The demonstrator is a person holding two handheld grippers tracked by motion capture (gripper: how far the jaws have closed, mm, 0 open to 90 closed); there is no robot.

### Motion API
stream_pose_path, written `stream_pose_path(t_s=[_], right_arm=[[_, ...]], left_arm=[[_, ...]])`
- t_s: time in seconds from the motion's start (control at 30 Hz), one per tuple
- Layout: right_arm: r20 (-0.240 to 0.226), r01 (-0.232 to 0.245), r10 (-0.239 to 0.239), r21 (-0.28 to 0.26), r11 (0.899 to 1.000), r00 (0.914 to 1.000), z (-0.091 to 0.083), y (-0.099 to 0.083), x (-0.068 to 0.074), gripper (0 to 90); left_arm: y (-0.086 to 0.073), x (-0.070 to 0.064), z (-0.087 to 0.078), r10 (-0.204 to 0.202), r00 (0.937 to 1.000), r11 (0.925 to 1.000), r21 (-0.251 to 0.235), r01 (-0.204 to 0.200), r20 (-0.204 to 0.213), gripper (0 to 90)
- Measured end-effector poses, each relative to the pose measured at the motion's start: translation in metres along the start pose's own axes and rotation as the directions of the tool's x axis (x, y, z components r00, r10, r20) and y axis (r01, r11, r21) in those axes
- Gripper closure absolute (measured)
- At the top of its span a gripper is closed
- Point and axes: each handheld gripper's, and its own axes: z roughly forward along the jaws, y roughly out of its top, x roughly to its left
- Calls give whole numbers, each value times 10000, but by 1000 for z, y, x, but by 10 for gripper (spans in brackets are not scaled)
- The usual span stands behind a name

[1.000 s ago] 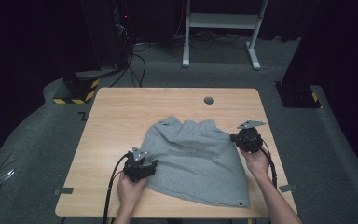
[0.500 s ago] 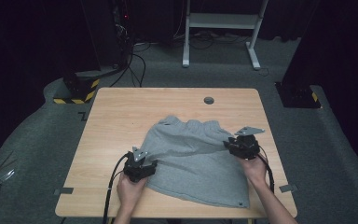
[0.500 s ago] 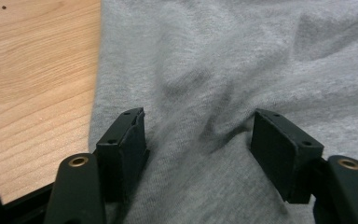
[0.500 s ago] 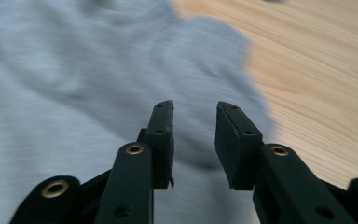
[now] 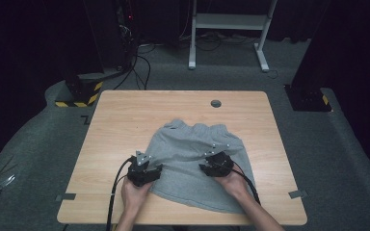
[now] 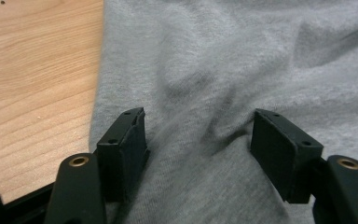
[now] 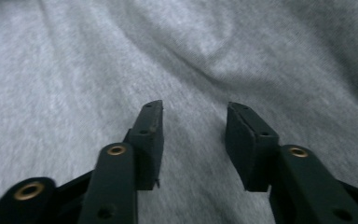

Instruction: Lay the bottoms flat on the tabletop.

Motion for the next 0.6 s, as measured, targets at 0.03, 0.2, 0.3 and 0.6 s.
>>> stream_pose_path(t_s=[0.03, 0.2, 0.3, 0.6], right_arm=[[-61, 33, -33, 71, 10000, 10000, -2, -1, 0, 629], [-330, 610, -607, 95, 9981, 9976, -14, -15, -1, 737], [-385, 972, -962, 233, 9950, 9946, -21, -21, -2, 828], [-575, 1402, -1387, 234, 9898, 9887, -25, -26, -8, 855]], left_arm=[[2, 1, -1, -174, 9998, 9998, 109, 173, 80, 358], [11, 6, -14, -312, 9974, 9995, 24, 311, 655, 363], [13, 9, -17, -204, 9984, 9997, 148, 196, 524, 366], [9, 19, -12, -315, 9994, 9972, 674, 324, -141, 378]])
